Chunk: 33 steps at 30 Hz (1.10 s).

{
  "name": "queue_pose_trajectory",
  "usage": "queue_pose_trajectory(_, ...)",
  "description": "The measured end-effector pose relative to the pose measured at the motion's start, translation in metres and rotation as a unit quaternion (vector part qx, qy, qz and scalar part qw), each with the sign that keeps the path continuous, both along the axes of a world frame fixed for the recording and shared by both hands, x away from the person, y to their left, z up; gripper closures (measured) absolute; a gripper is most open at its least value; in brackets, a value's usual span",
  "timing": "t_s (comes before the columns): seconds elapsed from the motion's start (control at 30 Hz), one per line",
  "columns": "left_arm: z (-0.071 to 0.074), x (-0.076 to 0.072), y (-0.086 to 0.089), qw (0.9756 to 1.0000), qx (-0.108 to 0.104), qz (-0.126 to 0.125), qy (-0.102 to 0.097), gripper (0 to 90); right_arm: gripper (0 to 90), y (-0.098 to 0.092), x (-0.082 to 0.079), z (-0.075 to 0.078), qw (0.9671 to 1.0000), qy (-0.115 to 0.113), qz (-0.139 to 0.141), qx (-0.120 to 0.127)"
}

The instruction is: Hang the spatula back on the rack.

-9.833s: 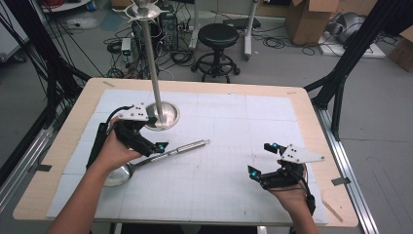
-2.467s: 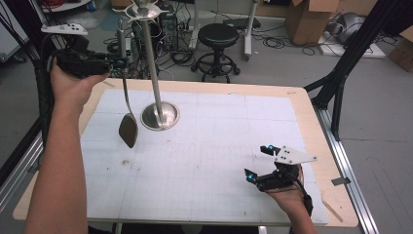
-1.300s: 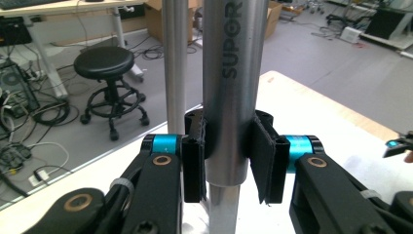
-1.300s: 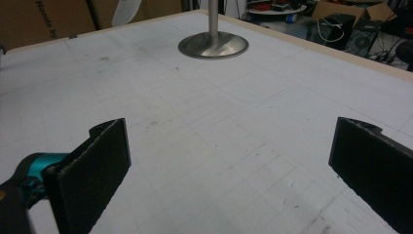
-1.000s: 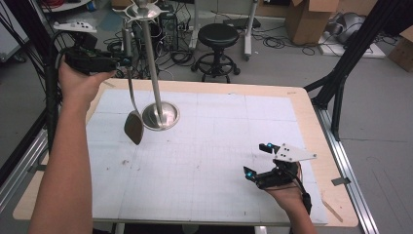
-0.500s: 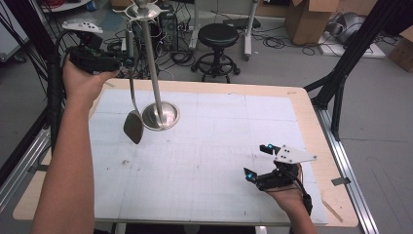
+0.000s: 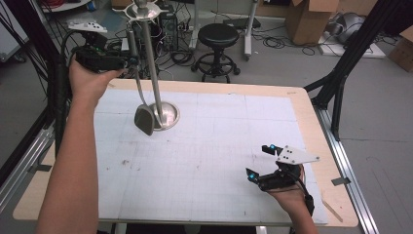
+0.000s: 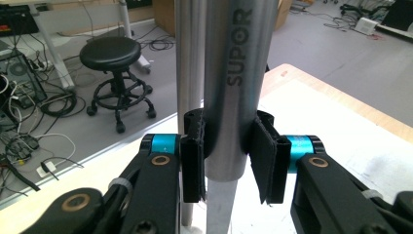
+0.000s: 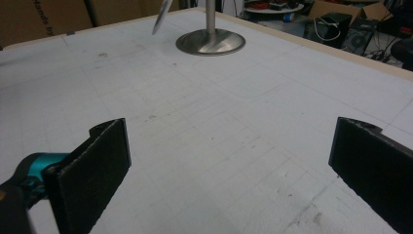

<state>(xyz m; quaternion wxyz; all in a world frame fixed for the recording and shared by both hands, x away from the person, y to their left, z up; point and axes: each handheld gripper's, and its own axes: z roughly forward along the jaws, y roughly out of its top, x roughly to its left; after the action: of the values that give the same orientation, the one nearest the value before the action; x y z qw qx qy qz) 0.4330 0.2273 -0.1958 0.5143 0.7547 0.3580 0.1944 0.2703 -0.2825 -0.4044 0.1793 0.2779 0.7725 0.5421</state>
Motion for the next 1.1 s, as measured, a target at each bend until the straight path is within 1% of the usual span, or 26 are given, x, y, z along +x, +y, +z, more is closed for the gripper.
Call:
queue_pose_trajectory(0.2, 0.000, 0.005, -0.002, 1.0000, 0.000, 0.009, 0.000, 66.6, 0.2, -0.002, -0.001, 0.001, 1.0000, 0.001, -0.004, 0.000)
queue_pose_trajectory(0.33, -0.001, 0.005, -0.002, 0.9999, -0.007, 0.009, 0.001, 65.7, 0.3, -0.004, -0.002, 0.001, 1.0000, 0.002, -0.007, 0.004)
queue_pose_trajectory(0.4, 0.000, 0.005, -0.001, 0.9998, -0.010, 0.016, -0.001, 61.6, 0.3, -0.004, -0.001, 0.001, 1.0000, 0.000, -0.006, 0.004)
queue_pose_trajectory(0.47, 0.000, 0.004, 0.000, 0.9998, -0.010, 0.018, 0.001, 58.6, 0.2, -0.004, -0.001, 0.000, 1.0000, 0.000, -0.005, 0.002)
queue_pose_trajectory(0.5, 0.001, 0.004, 0.001, 0.9998, -0.007, 0.020, 0.000, 56.5, 0.2, -0.003, -0.001, 0.000, 1.0000, 0.002, -0.004, 0.003)
queue_pose_trajectory(0.6, 0.002, 0.001, 0.002, 0.9998, -0.004, 0.021, -0.001, 51.0, 0.2, -0.002, -0.001, 0.001, 1.0000, -0.001, -0.003, 0.003)
queue_pose_trajectory(0.67, 0.003, -0.003, 0.003, 0.9996, -0.001, 0.028, 0.001, 46.4, 0.3, -0.002, -0.002, 0.001, 1.0000, -0.002, -0.002, 0.001)
queue_pose_trajectory(0.7, 0.003, -0.005, 0.003, 0.9995, 0.005, 0.031, 0.000, 44.8, 0.2, -0.001, -0.002, 0.001, 1.0000, -0.002, -0.003, 0.002)
queue_pose_trajectory(0.73, 0.003, -0.008, 0.003, 0.9995, 0.006, 0.031, -0.002, 43.4, 0.3, -0.001, -0.002, 0.001, 1.0000, -0.001, -0.001, 0.002)
queue_pose_trajectory(0.8, 0.002, -0.012, 0.004, 0.9996, 0.003, 0.027, -0.003, 42.1, 0.3, 0.001, -0.001, 0.001, 1.0000, 0.001, -0.002, 0.003)
queue_pose_trajectory(0.87, 0.002, -0.016, 0.004, 0.9996, 0.009, 0.027, -0.005, 39.7, 0.2, 0.002, -0.001, 0.001, 1.0000, -0.001, 0.000, 0.002)
queue_pose_trajectory(0.9, 0.002, -0.018, 0.005, 0.9997, 0.007, 0.022, -0.006, 38.1, 0.3, 0.002, -0.001, 0.001, 1.0000, 0.001, 0.001, 0.002)
queue_pose_trajectory(0.97, 0.002, -0.023, 0.006, 0.9999, -0.006, 0.007, -0.008, 34.9, 0.3, 0.003, -0.001, 0.001, 1.0000, 0.000, 0.001, 0.003)
queue_pose_trajectory(1.03, 0.000, -0.028, 0.005, 0.9999, -0.006, -0.003, -0.015, 31.1, 0.3, 0.004, -0.001, 0.002, 1.0000, 0.000, 0.000, 0.003)
queue_pose_trajectory(1.1, -0.003, -0.032, 0.003, 0.9998, -0.004, -0.010, -0.016, 28.1, 0.3, 0.004, -0.001, 0.002, 1.0000, -0.001, 0.000, 0.004)
